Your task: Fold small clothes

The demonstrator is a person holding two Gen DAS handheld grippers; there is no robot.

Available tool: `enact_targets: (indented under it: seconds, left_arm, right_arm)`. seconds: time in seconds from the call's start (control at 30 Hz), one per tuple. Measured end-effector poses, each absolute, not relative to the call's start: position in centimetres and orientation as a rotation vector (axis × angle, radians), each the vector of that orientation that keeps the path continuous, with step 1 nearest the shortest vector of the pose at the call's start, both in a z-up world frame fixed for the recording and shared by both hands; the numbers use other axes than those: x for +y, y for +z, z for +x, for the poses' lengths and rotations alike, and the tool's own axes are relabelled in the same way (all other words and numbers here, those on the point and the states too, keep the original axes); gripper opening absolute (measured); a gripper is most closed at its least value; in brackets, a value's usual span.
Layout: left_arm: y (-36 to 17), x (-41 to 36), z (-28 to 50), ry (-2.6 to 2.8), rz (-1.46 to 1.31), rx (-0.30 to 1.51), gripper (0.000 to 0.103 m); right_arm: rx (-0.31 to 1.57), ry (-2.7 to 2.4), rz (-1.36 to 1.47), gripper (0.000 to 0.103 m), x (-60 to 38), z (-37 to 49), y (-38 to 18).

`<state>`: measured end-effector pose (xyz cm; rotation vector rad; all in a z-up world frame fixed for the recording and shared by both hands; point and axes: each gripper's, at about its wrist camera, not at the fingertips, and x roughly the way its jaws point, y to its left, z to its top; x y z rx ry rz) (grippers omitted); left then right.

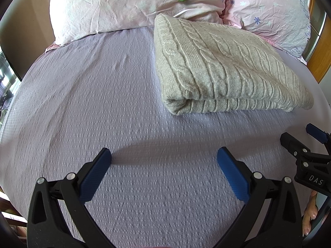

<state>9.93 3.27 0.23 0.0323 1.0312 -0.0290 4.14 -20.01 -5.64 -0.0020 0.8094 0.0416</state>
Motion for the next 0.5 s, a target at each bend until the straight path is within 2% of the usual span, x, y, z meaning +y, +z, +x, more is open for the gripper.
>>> enact_targets:
  seconds: [0.5]
  left_arm:
    - [0.19,3.32,9.94,-0.03,0.034,1.028,0.101]
  right_arm:
    - [0.809,0.042,-0.002,0.102,-20.03,4.16,-5.64]
